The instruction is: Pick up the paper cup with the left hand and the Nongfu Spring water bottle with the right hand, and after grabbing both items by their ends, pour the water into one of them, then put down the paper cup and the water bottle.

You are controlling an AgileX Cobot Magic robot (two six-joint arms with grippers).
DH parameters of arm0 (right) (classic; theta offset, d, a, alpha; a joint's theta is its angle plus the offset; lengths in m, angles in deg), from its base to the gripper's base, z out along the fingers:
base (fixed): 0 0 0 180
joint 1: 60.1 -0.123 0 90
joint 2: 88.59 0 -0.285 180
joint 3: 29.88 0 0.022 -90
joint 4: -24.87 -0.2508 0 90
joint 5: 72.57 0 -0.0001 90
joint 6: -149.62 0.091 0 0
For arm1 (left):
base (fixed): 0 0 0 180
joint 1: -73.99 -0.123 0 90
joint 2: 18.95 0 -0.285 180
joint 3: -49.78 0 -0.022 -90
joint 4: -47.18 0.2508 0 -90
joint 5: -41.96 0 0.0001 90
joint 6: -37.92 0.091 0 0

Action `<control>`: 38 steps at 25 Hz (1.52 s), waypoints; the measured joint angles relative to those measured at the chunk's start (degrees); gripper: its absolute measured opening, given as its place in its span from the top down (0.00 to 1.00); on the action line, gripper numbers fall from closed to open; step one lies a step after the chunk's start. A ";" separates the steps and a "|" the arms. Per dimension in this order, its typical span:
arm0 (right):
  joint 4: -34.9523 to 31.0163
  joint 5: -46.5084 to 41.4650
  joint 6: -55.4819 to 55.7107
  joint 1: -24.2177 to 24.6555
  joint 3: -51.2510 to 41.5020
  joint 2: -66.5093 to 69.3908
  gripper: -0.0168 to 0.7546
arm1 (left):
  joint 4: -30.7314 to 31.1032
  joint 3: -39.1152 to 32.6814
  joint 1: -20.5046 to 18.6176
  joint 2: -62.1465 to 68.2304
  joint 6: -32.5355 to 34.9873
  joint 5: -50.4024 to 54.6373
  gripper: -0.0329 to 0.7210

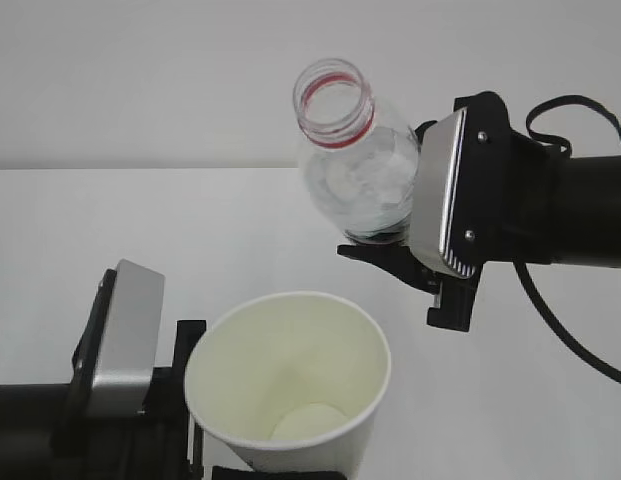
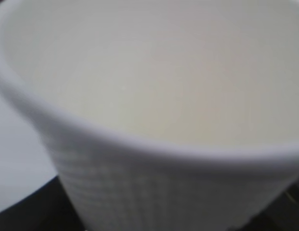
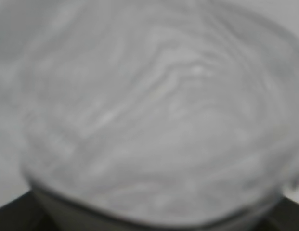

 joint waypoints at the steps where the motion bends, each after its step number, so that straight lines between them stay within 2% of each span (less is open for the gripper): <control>1: 0.00 -0.70 -0.32 0.00 0.00 0.00 0.30 | -1.20 0.00 0.00 0.00 0.00 0.00 0.25; 6: 0.00 -4.62 -3.45 0.00 0.00 0.00 0.30 | -3.22 0.00 0.00 0.00 0.00 0.12 0.25; 18: 0.00 -6.97 -8.52 0.00 0.00 0.00 0.30 | -3.69 0.00 0.00 0.00 0.04 0.77 0.26; 28: -0.55 -7.13 -8.66 0.00 0.00 0.00 0.30 | -4.92 0.00 0.00 0.00 0.04 0.77 0.26; 38: -0.55 -7.13 -16.28 0.00 0.00 0.00 0.30 | -5.60 0.00 0.00 0.00 1.42 0.86 0.26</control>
